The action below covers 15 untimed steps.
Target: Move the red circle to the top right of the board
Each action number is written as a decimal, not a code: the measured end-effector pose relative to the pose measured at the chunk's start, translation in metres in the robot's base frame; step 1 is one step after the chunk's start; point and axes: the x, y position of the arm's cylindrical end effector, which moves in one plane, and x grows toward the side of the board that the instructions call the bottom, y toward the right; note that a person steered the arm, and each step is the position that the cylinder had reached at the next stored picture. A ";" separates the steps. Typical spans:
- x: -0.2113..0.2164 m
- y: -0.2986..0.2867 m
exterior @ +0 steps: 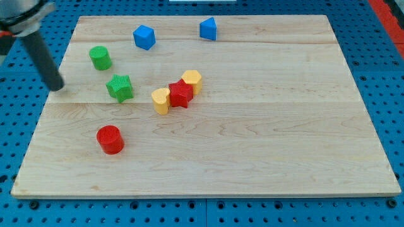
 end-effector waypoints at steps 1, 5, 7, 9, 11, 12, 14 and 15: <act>0.073 -0.005; 0.133 0.145; 0.123 0.173; 0.095 0.147; 0.092 0.229; 0.078 0.267; 0.074 0.245; 0.052 0.261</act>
